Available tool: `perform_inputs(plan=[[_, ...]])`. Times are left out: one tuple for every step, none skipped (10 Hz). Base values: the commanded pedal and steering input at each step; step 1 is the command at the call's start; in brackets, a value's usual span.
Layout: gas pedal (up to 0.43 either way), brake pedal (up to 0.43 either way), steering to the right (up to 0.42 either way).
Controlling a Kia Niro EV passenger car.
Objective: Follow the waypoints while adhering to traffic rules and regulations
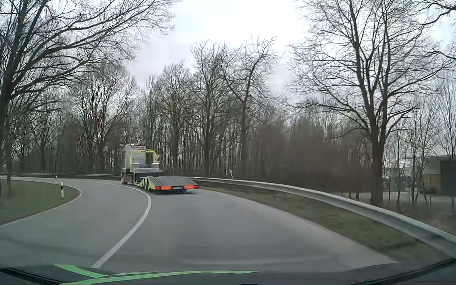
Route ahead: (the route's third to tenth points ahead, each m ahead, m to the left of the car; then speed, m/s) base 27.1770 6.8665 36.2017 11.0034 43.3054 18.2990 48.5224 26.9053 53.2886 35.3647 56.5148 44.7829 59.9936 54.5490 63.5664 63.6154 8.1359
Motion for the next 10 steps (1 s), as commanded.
perform_inputs(plan=[[0.197, 0.000, -0.070], [0.197, 0.000, -0.070], [0.197, 0.000, -0.070], [0.197, 0.000, -0.070], [0.197, 0.000, -0.070], [0.197, 0.000, -0.070], [0.197, 0.000, -0.070], [0.197, 0.000, -0.070], [0.197, 0.000, -0.070], [0.197, 0.000, -0.069]])
